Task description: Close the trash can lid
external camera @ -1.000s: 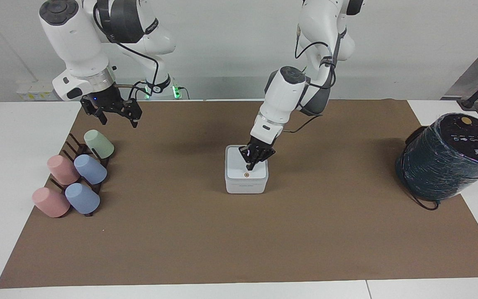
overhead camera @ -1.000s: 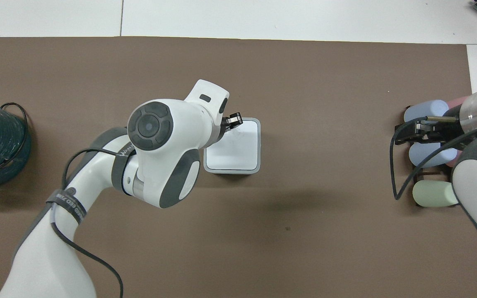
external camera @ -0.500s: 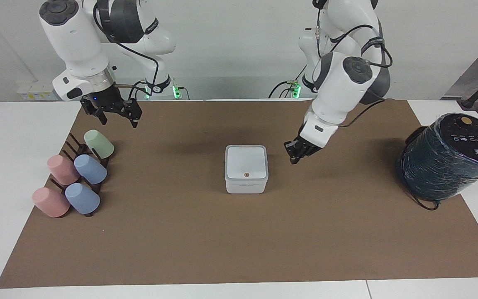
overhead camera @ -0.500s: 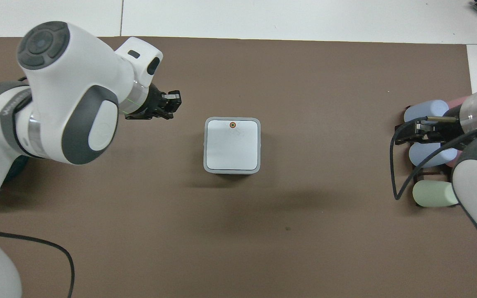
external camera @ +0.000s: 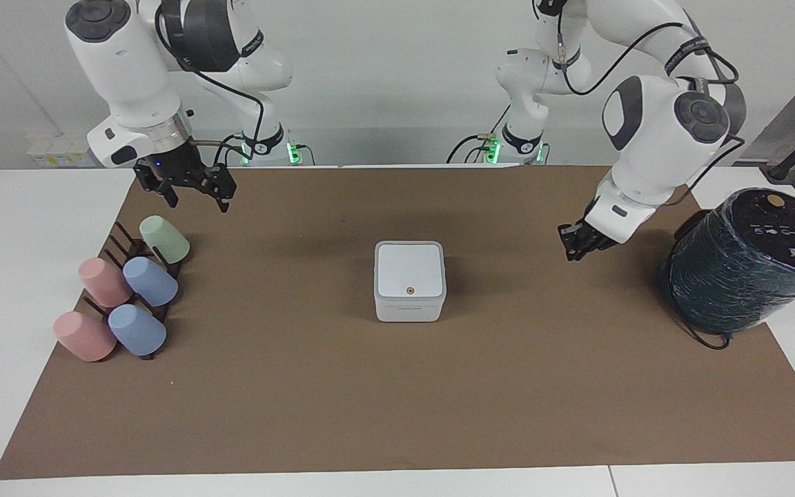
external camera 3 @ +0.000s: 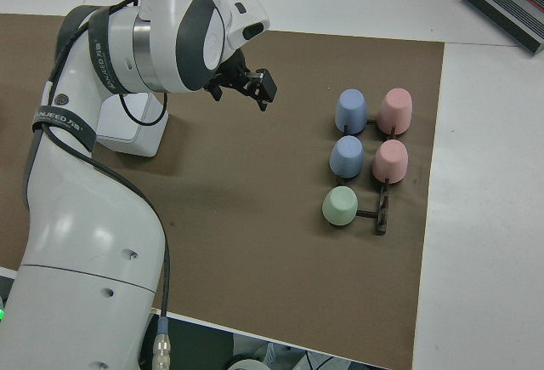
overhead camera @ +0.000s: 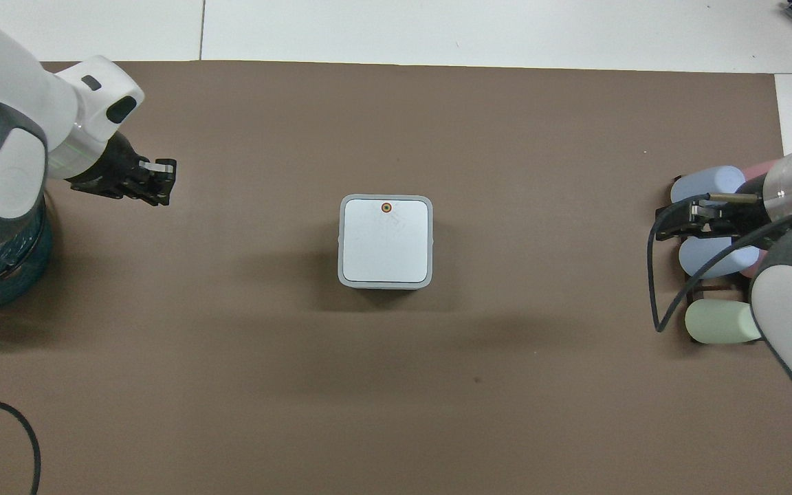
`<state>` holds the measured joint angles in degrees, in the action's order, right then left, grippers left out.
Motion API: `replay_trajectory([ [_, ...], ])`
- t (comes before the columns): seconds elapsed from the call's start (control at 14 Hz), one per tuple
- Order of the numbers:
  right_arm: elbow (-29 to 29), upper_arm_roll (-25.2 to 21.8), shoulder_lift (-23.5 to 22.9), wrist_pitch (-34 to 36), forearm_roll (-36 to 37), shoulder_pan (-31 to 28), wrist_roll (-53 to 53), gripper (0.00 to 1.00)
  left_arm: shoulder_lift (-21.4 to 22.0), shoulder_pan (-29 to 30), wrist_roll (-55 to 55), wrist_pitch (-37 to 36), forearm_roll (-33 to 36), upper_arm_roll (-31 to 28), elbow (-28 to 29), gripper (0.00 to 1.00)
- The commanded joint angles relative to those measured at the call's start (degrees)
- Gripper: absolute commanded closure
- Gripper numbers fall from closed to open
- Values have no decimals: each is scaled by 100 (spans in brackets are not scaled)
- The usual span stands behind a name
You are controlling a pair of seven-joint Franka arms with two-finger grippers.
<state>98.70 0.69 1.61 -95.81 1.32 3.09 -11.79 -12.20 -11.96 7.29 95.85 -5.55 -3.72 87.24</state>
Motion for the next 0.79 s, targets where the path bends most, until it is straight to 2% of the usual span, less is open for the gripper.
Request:
replay_trajectory([
  [0.0,150,2,120,-140,-44,-45,116,0,446,194,-105,-259,133,56,38,58],
  [0.14,150,2,111,-140,-44,-45,116,0,622,212,-97,-268,133,56,38,34],
  [0.29,150,2,120,-140,-44,-45,116,0,693,212,-97,-251,316,56,38,6],
  [0.36,150,2,111,-140,-44,-45,116,0,702,203,-105,-224,387,65,38,0],
  [0.71,150,2,120,-140,-44,-45,116,0,728,212,-438,-154,423,56,30,0],
])
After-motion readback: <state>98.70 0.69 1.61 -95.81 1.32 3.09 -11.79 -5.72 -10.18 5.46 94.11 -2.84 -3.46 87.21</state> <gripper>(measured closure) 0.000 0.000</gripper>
